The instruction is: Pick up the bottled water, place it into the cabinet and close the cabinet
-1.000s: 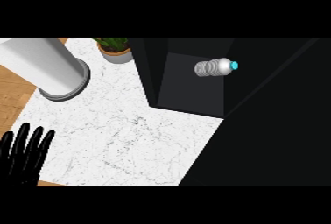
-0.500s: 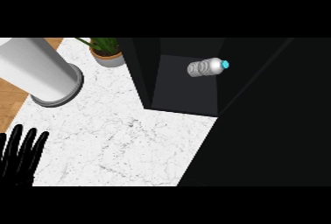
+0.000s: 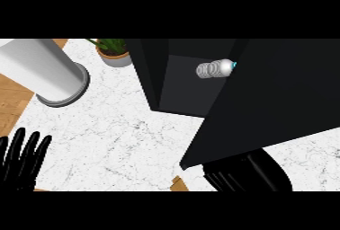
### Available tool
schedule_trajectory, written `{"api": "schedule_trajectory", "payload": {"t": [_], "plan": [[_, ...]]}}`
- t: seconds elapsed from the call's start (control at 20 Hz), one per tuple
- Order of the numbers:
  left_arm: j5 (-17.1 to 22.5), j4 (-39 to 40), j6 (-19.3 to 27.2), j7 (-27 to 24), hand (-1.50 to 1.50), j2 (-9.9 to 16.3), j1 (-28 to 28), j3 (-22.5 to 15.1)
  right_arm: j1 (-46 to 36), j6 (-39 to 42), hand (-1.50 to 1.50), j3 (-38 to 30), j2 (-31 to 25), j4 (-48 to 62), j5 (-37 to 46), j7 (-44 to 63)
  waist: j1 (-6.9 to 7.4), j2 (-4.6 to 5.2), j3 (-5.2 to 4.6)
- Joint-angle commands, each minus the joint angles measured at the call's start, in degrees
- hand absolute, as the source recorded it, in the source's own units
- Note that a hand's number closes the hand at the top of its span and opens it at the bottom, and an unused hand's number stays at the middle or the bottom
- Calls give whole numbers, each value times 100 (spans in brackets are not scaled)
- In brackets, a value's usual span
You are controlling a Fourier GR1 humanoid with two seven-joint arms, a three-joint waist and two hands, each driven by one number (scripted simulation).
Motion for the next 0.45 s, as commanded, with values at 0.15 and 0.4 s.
{"api": "schedule_trajectory", "payload": {"t": [0.15,0.4], "plan": [[41,100,-218,-13,-150,-5,14,-44,-2192,-1445,150,-641,179,2011,-143,-85,126,-15,39],[38,291,-162,49,-150,-91,-141,-18,-3819,-2025,150,-752,182,3662,-488,-394,-25,-45,50]]}}
